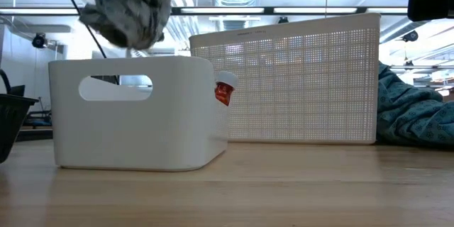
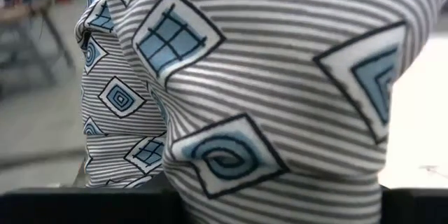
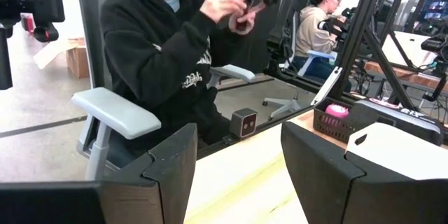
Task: Pick & Place Medicine items
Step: Put the gray patient gown into the big white bin
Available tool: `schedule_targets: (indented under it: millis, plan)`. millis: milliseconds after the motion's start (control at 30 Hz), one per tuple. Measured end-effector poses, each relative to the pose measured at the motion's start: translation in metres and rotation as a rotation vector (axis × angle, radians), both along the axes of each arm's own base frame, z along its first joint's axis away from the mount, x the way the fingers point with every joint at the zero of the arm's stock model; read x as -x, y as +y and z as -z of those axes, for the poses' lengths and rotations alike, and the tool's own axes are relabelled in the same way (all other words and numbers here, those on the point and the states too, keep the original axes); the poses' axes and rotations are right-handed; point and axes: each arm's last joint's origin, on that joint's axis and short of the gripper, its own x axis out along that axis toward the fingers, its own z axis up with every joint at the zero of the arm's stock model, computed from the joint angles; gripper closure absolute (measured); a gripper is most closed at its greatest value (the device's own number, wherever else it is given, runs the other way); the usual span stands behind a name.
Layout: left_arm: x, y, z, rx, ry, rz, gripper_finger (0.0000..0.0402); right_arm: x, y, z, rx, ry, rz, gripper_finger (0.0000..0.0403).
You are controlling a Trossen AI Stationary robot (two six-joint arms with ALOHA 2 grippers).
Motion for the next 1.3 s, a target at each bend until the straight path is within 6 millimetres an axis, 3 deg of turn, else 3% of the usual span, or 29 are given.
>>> schedule_targets:
  millis: [200,300,500,633,800,967,1167,1300]
  plan:
    - [0.001,-0.004,-0.026,-0.187,-0.054,0.031,0.0272,0.000,0.000,0.000,0.001,-0.001,0.000,0.0197]
    - [0.001,-0.004,-0.040,-0.199,-0.145,0.016,0.0272,0.000,0.000,0.000,0.000,0.000,0.000,0.0197]
    - [0.000,-0.002,-0.057,-0.178,-0.167,0.038,0.0272,0.000,0.000,0.000,0.001,-0.001,0.000,0.0197]
    - [-0.014,0.006,-0.064,-0.176,-0.068,0.087,0.0272,0.000,0.000,0.000,0.001,-0.001,0.000,0.0197]
    - [-0.038,0.021,-0.076,-0.177,0.041,0.376,0.0272,0.000,0.000,0.000,0.001,-0.001,0.000,0.0197]
    - [-0.053,0.043,-0.084,-0.200,-0.039,0.742,0.0272,0.000,0.000,0.000,0.001,0.000,0.000,0.0197]
    - [-0.075,0.081,-0.072,-0.176,-0.119,1.049,0.0272,0.000,0.000,0.000,0.000,-0.001,0.000,0.0197]
    - [-0.095,0.106,-0.054,-0.166,-0.148,1.140,0.0272,0.000,0.000,0.000,0.000,0.001,0.000,0.0197]
